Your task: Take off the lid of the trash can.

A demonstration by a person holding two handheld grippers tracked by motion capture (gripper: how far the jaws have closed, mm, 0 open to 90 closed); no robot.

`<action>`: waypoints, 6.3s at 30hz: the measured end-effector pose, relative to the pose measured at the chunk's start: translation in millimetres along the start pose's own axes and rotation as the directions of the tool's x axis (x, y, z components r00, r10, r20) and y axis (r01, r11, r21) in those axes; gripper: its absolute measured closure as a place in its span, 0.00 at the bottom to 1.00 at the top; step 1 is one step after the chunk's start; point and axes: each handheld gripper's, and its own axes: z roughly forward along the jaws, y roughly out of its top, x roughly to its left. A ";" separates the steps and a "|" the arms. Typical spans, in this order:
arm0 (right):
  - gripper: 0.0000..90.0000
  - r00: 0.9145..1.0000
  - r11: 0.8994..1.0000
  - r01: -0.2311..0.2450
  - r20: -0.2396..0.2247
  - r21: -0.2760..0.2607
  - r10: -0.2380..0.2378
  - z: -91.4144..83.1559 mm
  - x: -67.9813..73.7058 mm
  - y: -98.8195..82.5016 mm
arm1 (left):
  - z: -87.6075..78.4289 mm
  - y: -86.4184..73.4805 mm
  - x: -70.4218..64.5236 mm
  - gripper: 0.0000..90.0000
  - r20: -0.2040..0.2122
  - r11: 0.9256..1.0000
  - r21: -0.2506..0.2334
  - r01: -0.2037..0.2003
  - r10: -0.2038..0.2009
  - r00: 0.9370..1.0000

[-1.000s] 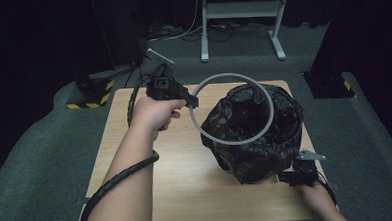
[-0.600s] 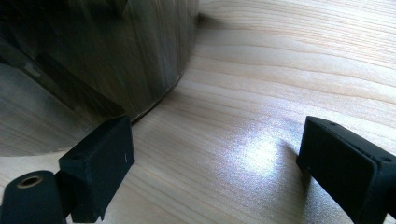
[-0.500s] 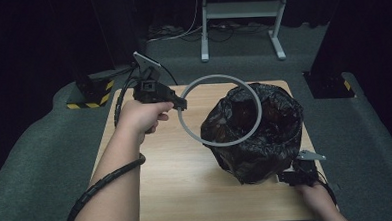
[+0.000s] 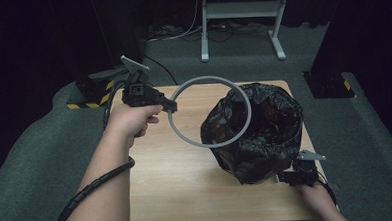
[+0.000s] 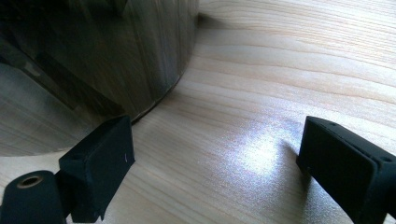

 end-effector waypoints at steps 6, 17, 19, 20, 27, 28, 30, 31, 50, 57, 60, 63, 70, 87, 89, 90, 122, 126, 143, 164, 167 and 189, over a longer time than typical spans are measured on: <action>0.11 1.000 1.000 -0.001 0.000 0.000 0.001 -0.1 0.1 -0.1 | -6.1 -3.0 7.8 0.90 -0.015 1.000 -0.009 0.010 -0.010 1.000; 0.11 1.000 1.000 0.001 0.000 0.000 -0.001 -0.2 0.1 -0.3 | -20.4 -7.8 20.0 0.90 -0.031 0.999 -0.028 0.017 -0.018 0.999; 0.11 1.000 1.000 0.001 -0.001 0.000 -0.001 -0.2 0.1 -0.3 | -22.4 -8.7 21.6 0.90 -0.030 0.999 -0.032 0.019 -0.020 0.999; 0.11 1.000 1.000 0.001 -0.001 0.000 -0.001 -0.2 0.1 -0.3 | -24.1 -9.5 23.4 0.90 -0.029 0.999 -0.033 0.020 -0.021 0.999; 0.11 1.000 1.000 0.000 -0.001 -0.001 0.000 -0.3 0.0 -0.3 | -28.6 -12.5 31.0 0.90 -0.039 0.998 -0.046 0.032 -0.034 0.999; 0.11 1.000 1.000 -0.001 -0.001 -0.002 0.001 -0.2 0.1 -0.3 | -30.3 -13.5 34.2 0.90 -0.039 0.998 -0.046 0.032 -0.034 0.999; 0.11 1.000 1.000 0.001 -0.001 -0.001 -0.001 -0.3 -0.1 -0.4 | -31.6 -14.4 37.1 0.90 -0.040 0.998 -0.049 0.033 -0.035 0.999; 0.11 1.000 1.000 0.000 -0.002 -0.001 0.000 -0.3 -0.1 -0.4 | -32.1 -14.9 38.1 0.90 -0.038 0.998 -0.054 0.040 -0.042 0.998; 0.11 1.000 1.000 0.001 -0.001 -0.001 -0.001 -0.3 -0.1 -0.4 | -41.5 -21.9 57.1 0.90 -0.046 0.996 -0.071 0.046 -0.050 0.998; 0.11 1.000 1.000 0.000 -0.002 0.000 0.000 -0.4 -0.1 -0.4 | -40.2 -24.3 64.6 0.90 -0.047 0.995 -0.077 0.057 -0.060 0.997; 0.11 1.000 1.000 -0.001 -0.003 0.000 0.001 -0.4 -0.1 -0.3 | -40.5 -24.6 66.3 0.90 -0.052 0.996 -0.075 0.050 -0.054 0.997; 0.11 1.000 1.000 0.002 -0.002 -0.001 -0.002 -0.4 -0.2 -0.4 | -40.9 -25.3 67.6 0.90 -0.055 0.996 -0.076 0.047 -0.051 0.997; 0.11 1.000 1.000 0.002 -0.003 -0.001 -0.002 -0.4 -0.3 -0.4 | -39.1 -26.4 70.7 0.90 -0.057 0.996 -0.074 0.057 -0.061 0.997; 0.11 1.000 1.000 -0.001 -0.002 0.000 0.001 -0.4 -0.1 -0.4 | -29.8 -28.1 76.4 0.90 -0.067 0.996 -0.063 0.057 -0.061 0.996; 0.11 1.000 1.000 -0.001 -0.002 0.000 0.001 -0.4 -0.1 -0.4 | -28.0 -28.3 78.6 0.90 -0.072 0.997 -0.057 0.043 -0.047 0.996; 0.11 1.000 1.000 -0.001 -0.002 0.000 0.001 -0.4 -0.1 -0.4 | -28.0 -28.3 78.6 0.90 -0.072 0.997 -0.057 0.043 -0.047 0.996; 0.11 1.000 1.000 -0.002 -0.003 -0.001 0.002 -0.4 -0.1 -0.4 | 4.8 -39.0 105.7 0.92 -0.113 0.997 -0.002 0.080 -0.080 0.990; 0.11 1.000 1.000 -0.002 -0.003 -0.002 0.002 -0.4 -0.2 -0.4 | 10.2 -41.5 111.1 0.92 -0.123 0.996 0.007 0.087 -0.086 0.989; 0.11 1.000 1.000 -0.002 -0.004 -0.001 0.002 -0.5 -0.3 -0.4 | 40.3 -54.2 138.1 0.92 -0.123 0.992 0.051 0.117 -0.110 0.986; 0.11 1.000 1.000 0.000 -0.004 0.000 0.000 -0.5 -0.3 -0.4 | 66.2 -67.3 162.1 0.91 -0.146 0.986 0.051 0.158 -0.149 0.978; 0.11 1.000 1.000 -0.001 -0.005 0.000 0.001 -0.5 -0.3 -0.3 | 68.1 -68.9 164.5 0.91 -0.149 0.986 0.047 0.161 -0.153 0.977; 0.11 1.000 1.000 0.000 -0.005 0.001 0.000 -0.6 -0.2 -0.3 | 101.7 -86.8 189.1 0.91 -0.147 0.988 0.024 0.152 -0.147 0.978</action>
